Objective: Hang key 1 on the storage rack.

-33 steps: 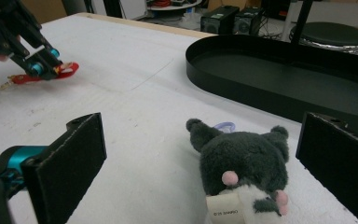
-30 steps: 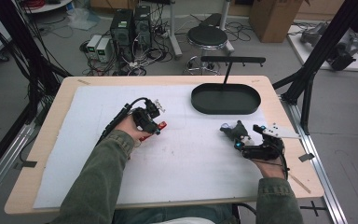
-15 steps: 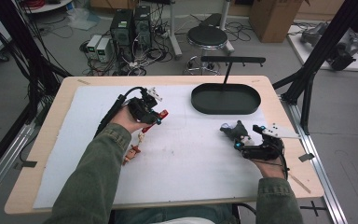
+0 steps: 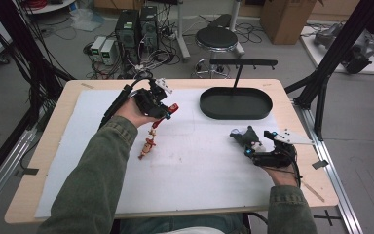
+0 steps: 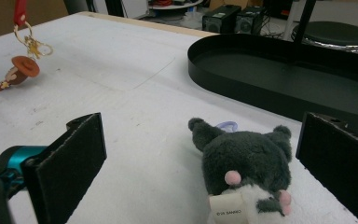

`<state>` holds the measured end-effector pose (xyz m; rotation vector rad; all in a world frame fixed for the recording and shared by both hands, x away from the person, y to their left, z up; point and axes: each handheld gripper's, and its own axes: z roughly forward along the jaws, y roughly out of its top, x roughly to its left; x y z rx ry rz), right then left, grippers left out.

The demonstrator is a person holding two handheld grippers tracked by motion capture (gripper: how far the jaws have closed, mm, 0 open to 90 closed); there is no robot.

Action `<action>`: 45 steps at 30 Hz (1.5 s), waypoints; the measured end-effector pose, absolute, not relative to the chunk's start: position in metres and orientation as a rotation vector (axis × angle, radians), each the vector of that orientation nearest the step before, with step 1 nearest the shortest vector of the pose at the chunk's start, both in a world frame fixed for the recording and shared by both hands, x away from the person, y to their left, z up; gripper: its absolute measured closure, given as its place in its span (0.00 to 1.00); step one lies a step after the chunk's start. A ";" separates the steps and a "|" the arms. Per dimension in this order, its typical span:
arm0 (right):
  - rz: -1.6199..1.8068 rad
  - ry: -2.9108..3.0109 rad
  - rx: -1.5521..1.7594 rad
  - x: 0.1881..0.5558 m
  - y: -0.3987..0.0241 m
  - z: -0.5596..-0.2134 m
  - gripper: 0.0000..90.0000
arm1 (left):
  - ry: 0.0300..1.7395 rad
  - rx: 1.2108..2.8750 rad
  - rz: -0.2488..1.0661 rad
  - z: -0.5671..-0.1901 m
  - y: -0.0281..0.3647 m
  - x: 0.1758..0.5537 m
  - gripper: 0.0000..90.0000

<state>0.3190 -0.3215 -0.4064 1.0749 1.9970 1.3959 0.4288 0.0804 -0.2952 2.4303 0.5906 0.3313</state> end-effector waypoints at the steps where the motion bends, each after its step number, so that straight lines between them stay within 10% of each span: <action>1: 1.393 1.997 1.076 0.319 -0.322 -0.407 0.00 | 0.580 2.436 0.332 -0.292 0.079 0.429 0.83; 45: 1.391 1.999 1.075 0.319 -0.325 -0.408 0.00 | 0.359 2.434 0.294 -0.214 -0.016 0.486 0.83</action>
